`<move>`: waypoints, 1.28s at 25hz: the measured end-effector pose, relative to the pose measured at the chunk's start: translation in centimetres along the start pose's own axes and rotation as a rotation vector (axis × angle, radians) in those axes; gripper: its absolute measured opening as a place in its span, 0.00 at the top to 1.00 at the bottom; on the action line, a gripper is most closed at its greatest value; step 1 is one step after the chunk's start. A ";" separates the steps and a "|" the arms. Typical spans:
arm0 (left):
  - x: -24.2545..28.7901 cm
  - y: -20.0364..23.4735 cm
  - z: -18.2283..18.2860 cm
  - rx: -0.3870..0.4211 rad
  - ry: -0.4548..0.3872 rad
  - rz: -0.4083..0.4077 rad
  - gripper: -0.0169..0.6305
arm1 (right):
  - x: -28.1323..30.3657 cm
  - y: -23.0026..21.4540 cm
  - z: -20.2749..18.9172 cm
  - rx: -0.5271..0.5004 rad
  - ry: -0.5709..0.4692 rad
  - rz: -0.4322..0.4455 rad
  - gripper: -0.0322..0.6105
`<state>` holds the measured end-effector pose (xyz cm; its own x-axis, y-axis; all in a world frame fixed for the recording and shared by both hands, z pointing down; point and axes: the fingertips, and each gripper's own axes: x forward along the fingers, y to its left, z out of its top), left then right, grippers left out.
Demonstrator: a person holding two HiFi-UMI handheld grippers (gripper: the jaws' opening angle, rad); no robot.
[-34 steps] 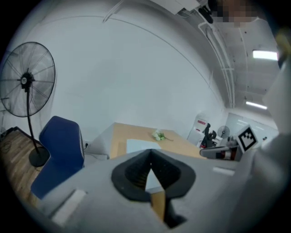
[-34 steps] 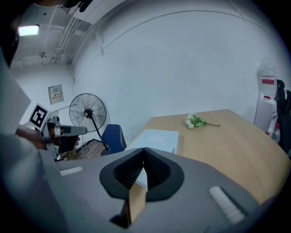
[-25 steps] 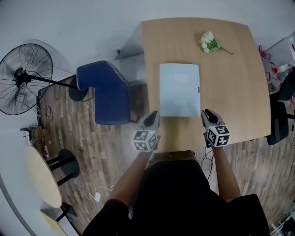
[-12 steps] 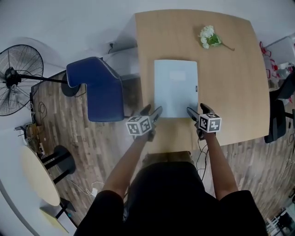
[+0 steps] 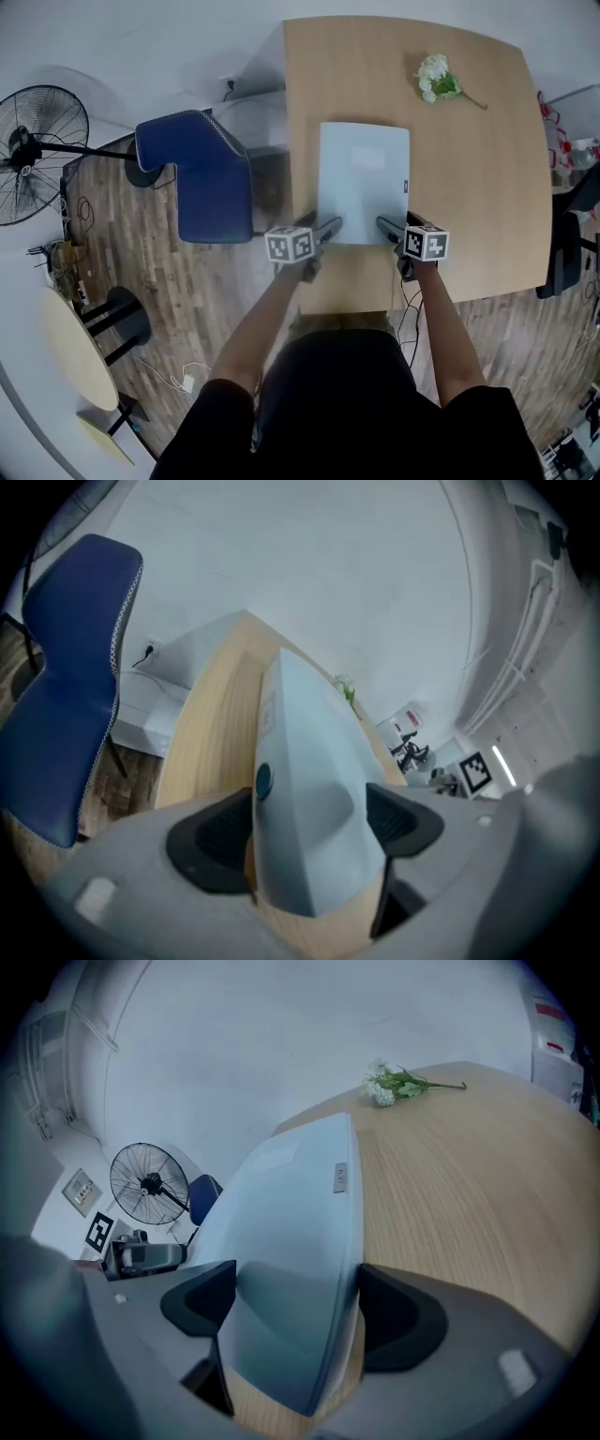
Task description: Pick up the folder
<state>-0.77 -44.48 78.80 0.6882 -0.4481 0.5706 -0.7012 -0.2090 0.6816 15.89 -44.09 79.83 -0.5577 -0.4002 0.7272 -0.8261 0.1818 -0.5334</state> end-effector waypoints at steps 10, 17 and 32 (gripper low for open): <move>1.9 1.2 -0.6 -0.058 0.032 0.014 0.39 | 0.9 -0.7 -0.2 0.037 0.012 0.064 0.28; 0.8 -1.0 0.8 -0.030 -0.049 0.028 0.41 | -0.4 0.0 0.4 0.068 -0.032 0.075 0.30; -7.1 -11.6 4.3 0.244 -0.235 -0.043 0.40 | -11.9 6.9 5.0 -0.261 -0.276 0.065 0.31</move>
<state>1.62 -42.60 64.89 0.6763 -0.6168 0.4028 -0.7158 -0.4209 0.5572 17.26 -42.55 65.30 -0.5958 -0.6007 0.5331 -0.8027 0.4230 -0.4205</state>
